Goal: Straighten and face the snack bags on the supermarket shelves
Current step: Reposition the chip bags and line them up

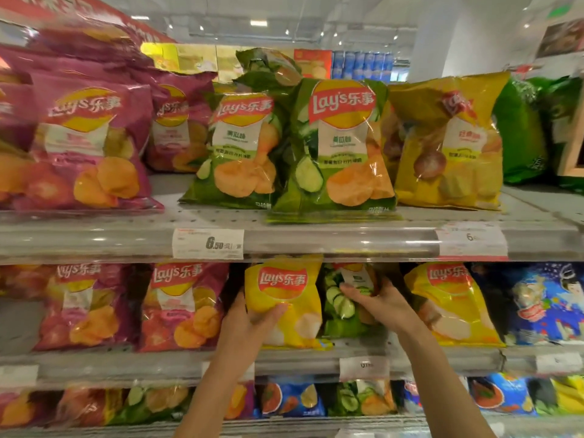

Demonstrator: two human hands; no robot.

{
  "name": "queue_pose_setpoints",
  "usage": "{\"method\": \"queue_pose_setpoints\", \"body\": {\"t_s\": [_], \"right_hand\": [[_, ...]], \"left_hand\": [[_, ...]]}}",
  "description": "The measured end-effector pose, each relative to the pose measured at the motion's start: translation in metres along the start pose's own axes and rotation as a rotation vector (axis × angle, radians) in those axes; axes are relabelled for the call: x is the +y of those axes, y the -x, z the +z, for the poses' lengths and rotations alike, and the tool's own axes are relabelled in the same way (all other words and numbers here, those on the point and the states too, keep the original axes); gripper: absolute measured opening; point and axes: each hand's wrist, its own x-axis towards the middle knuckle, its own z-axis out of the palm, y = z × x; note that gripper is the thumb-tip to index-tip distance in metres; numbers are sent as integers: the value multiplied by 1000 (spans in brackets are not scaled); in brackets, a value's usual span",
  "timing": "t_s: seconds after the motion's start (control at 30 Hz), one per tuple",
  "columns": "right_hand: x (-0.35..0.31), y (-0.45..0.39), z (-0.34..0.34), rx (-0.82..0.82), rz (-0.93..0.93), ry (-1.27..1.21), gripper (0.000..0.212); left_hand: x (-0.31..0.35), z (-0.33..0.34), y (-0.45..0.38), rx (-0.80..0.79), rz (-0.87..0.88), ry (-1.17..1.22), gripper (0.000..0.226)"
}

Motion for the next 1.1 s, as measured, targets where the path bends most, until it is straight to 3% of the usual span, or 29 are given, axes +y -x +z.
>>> {"method": "queue_pose_setpoints", "body": {"t_s": [0.23, 0.5, 0.6, 0.8, 0.93, 1.1], "right_hand": [[0, -11, -6, -125, 84, 39, 38], [-6, -5, -3, -87, 62, 73, 46], [-15, 7, -2, 33, 1, 184, 64], [-19, 46, -25, 244, -73, 274, 62], [8, 74, -53, 363, -97, 193, 58], [47, 95, -89, 427, -75, 80, 56]], "left_hand": [[1, -2, -13, -29, -58, 87, 43], [6, -10, -12, -37, -112, 101, 31], [7, -13, -6, -38, -78, 129, 31], [15, 7, 1, -6, -14, 187, 29], [22, 48, 3, -49, 11, 163, 19], [28, 103, 1, -110, 33, 164, 29]]}}
